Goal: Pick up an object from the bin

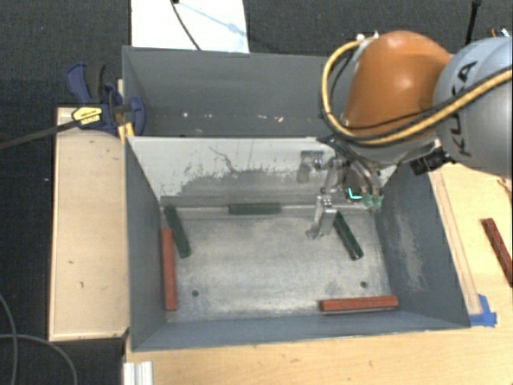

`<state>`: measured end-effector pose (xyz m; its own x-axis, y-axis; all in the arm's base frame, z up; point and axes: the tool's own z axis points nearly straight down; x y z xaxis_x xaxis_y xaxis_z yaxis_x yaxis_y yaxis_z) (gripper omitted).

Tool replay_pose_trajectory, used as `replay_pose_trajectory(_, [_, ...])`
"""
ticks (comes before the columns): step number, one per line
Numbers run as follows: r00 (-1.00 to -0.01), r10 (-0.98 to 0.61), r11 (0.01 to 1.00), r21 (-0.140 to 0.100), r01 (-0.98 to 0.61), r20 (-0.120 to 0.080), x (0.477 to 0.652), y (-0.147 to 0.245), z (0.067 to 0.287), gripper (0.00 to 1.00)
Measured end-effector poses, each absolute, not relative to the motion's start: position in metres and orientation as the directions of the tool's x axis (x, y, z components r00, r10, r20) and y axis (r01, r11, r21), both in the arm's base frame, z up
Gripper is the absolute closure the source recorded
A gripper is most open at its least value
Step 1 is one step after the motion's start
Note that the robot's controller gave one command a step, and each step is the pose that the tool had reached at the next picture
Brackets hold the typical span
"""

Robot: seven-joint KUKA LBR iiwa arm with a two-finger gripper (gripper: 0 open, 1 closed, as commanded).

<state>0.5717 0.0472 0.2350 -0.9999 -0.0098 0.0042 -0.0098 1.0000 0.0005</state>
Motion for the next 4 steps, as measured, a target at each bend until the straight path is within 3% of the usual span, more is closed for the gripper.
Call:
replay_pose_trajectory(1, [-1.0, 0.023, 1.0, -0.003, 0.023, 0.0, 0.582, -0.043, 0.211, 0.0])
replay_pose_trajectory(2, [-0.992, -0.129, 0.992, 0.0, -0.129, 0.005, 0.572, -0.093, 0.098, 0.0])
replay_pose_trajectory(3, [-0.909, -0.417, 0.909, 0.0, -0.417, -0.005, 0.586, -0.148, 0.071, 0.0])
replay_pose_trajectory(4, [-0.754, -0.657, 0.754, 0.002, -0.657, -0.003, 0.58, -0.064, 0.071, 0.0])
